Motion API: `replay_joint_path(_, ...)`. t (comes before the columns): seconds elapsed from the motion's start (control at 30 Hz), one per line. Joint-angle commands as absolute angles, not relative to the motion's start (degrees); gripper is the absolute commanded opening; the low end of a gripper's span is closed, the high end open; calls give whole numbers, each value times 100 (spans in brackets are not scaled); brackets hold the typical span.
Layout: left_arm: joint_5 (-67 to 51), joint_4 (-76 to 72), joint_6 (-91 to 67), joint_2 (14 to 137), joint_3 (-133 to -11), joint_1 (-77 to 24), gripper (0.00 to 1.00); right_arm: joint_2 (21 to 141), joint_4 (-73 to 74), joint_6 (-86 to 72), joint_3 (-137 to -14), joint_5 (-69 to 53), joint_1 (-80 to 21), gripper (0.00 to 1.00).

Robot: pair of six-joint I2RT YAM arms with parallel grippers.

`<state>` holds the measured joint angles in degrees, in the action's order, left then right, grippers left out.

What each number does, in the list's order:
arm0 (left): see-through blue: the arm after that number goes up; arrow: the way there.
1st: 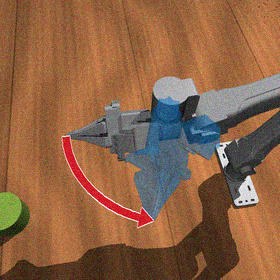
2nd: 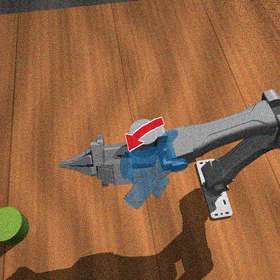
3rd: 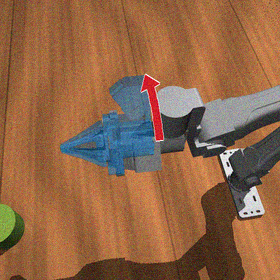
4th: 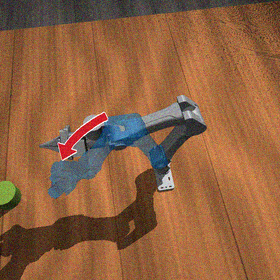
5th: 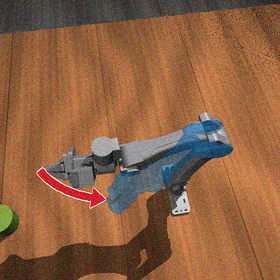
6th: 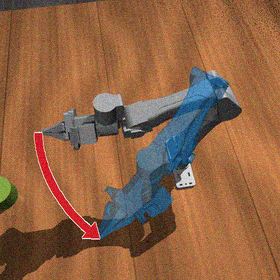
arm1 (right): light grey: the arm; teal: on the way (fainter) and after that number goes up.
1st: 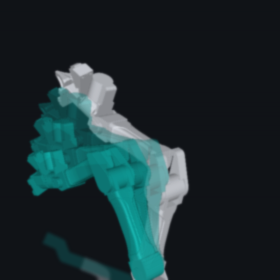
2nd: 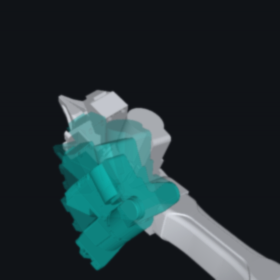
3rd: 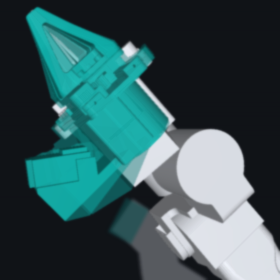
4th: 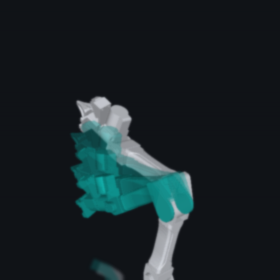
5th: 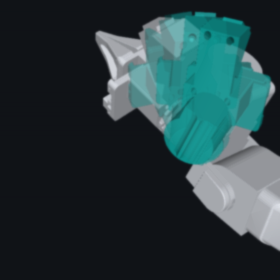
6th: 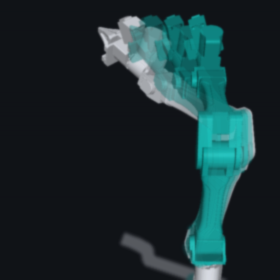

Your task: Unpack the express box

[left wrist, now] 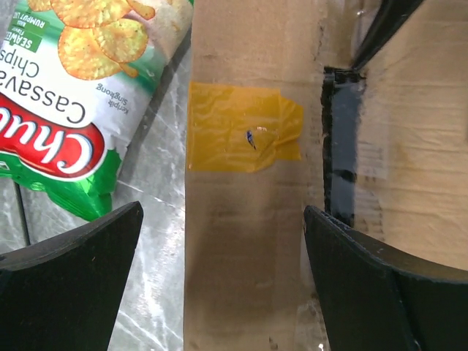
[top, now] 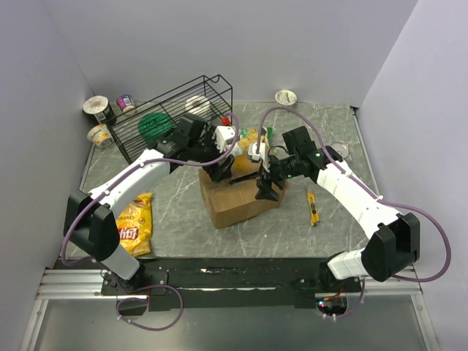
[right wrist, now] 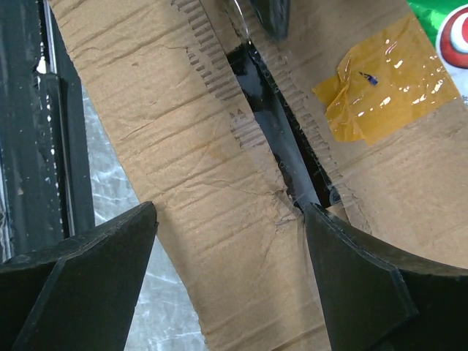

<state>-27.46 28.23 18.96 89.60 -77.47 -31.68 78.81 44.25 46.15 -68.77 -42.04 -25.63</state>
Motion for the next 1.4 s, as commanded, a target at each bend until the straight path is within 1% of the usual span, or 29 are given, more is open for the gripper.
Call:
replay_joint_path(0.0,-2180,2935,2389,9175,-8138,-3436,96,7884,4509,4676,-6732,-3937,-2593,88)
replay_joint_path(0.1,-2022,2909,2531,9324,-8209,-3594,96,7884,4439,4579,-6689,-3990,-2593,88)
replay_joint_path(0.27,-2267,3164,2689,9501,-8341,-3700,96,7831,4263,4272,-6574,-4025,-2584,88)
replay_joint_path(0.53,-1837,3138,3374,9396,-8095,-3946,97,7743,4149,3921,-6381,-4052,-2523,88)
replay_joint_path(0.7,-2179,2682,3603,8860,-7700,-3920,96,7813,4139,3349,-6477,-4499,-2215,89)
replay_joint_path(0.87,-2557,2663,3393,8780,-7682,-3876,97,7717,4184,3235,-6355,-4658,-2136,90)
replay_joint_path(1.0,-2549,2610,3524,8850,-7638,-3876,96,7664,4184,3191,-6214,-4658,-2144,90)
replay_joint_path(1.07,-2400,2436,3594,8920,-7550,-3885,96,7673,4140,3129,-6170,-4667,-2145,90)
replay_joint_path(1.2,-1190,1724,3594,8974,-7278,-3999,97,7655,4052,3006,-6109,-4676,-2136,90)
replay_joint_path(1.3,-802,1284,3709,8842,-7040,-3999,96,7629,4034,2988,-6065,-4658,-2127,90)
replay_joint_path(1.37,-773,1143,3595,8615,-6996,-3999,97,7611,4060,3032,-6038,-4649,-2118,90)
